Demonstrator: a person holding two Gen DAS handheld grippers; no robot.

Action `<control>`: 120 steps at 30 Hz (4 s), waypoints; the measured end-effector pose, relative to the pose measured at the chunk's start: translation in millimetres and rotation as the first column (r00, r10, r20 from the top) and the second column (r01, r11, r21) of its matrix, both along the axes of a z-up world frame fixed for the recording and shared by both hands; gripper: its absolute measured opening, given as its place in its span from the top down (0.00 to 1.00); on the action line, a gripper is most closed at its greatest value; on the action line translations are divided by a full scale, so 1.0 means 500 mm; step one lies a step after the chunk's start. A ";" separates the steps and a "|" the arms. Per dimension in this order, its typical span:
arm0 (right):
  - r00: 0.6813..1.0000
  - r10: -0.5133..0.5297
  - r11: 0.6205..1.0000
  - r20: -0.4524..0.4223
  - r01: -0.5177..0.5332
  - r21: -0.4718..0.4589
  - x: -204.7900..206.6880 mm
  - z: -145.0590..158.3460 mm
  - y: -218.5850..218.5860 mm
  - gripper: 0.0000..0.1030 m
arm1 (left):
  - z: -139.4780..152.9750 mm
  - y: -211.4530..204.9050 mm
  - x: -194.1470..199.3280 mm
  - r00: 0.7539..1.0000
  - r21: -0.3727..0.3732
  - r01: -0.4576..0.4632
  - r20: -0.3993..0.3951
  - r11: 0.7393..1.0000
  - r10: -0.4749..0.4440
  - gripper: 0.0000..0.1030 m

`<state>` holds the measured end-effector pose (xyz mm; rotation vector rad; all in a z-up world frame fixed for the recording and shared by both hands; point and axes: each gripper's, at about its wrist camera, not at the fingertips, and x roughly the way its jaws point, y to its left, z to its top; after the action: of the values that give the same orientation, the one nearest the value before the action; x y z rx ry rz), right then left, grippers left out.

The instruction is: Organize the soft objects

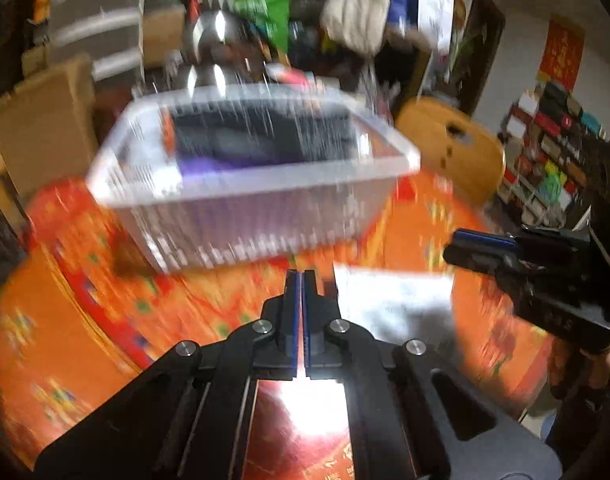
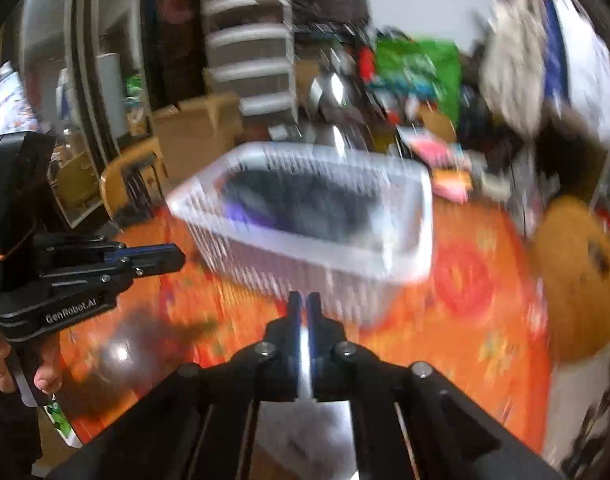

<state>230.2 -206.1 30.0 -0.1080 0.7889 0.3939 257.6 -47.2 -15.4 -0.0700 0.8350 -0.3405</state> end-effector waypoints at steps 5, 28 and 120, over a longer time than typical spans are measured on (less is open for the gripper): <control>0.986 -0.128 0.989 -0.107 0.136 0.064 -0.059 -0.136 -0.102 0.60 | -0.107 -0.053 0.001 0.993 -0.045 0.031 -0.110 0.998 -0.036 0.87; 0.985 -0.045 0.994 -0.169 0.061 0.094 -0.056 -0.224 -0.101 0.69 | -0.177 -0.137 -0.039 0.980 -0.098 0.154 -0.115 0.983 -0.164 0.72; 0.984 -0.150 0.988 0.097 0.151 -0.002 -0.051 0.037 0.000 0.00 | 0.111 0.113 -0.116 0.951 0.112 -0.258 0.203 0.960 0.232 0.00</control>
<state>204.8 -206.1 48.7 -0.0749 0.6987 0.2396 199.4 9.5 40.1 -0.0127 0.6506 -0.0528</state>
